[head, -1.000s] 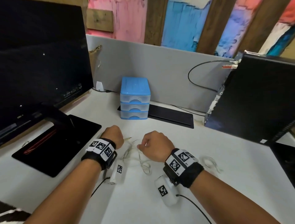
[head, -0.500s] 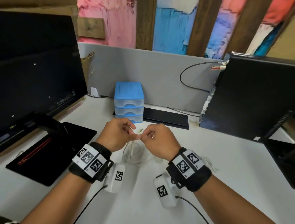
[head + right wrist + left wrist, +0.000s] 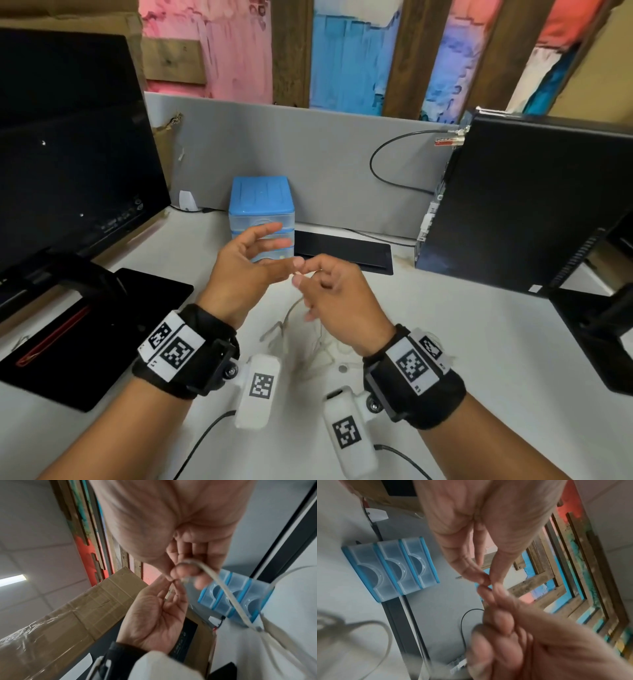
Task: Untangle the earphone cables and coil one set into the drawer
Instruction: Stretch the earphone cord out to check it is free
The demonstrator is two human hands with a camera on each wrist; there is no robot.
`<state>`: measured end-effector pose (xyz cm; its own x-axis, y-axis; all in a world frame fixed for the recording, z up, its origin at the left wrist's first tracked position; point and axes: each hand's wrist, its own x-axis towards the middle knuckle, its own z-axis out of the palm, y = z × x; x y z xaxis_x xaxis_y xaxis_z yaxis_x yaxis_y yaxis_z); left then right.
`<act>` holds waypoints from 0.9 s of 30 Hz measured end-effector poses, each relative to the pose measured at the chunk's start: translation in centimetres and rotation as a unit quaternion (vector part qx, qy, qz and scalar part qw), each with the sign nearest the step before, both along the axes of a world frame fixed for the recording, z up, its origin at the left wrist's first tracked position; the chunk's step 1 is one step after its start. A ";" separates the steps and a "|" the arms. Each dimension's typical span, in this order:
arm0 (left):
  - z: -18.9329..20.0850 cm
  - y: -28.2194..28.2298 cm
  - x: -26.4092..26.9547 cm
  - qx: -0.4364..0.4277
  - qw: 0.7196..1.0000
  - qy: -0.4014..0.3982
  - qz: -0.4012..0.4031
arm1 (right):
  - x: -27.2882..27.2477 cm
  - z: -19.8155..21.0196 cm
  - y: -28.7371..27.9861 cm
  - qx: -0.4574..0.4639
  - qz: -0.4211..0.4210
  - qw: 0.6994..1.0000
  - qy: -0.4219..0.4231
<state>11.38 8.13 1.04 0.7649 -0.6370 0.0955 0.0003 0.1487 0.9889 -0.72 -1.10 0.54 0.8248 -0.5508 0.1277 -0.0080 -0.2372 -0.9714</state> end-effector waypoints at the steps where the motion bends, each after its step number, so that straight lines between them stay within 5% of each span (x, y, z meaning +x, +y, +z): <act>1: 0.2 0.1 0.2 0.000 1.000 0.009 -0.021 | -0.1 0.0 -0.5 -0.026 -0.017 0.999 -0.017; 10: 1.0 1.1 0.2 0.111 0.976 -0.106 -0.154 | -0.8 1.5 -2.4 -0.147 -0.010 0.987 -0.062; 15: 1.9 1.6 -0.2 0.015 0.977 -0.058 -0.206 | -0.1 1.4 -3.4 -0.106 -0.054 0.987 -0.107; 21: 2.9 1.6 -0.5 -0.114 0.984 0.064 -0.125 | 0.4 -1.8 -1.4 -0.164 -0.014 0.985 -0.046; 27: 2.6 1.4 -0.3 -0.106 0.994 -0.016 -0.006 | -2.2 -0.8 2.6 -0.197 0.108 0.974 -0.020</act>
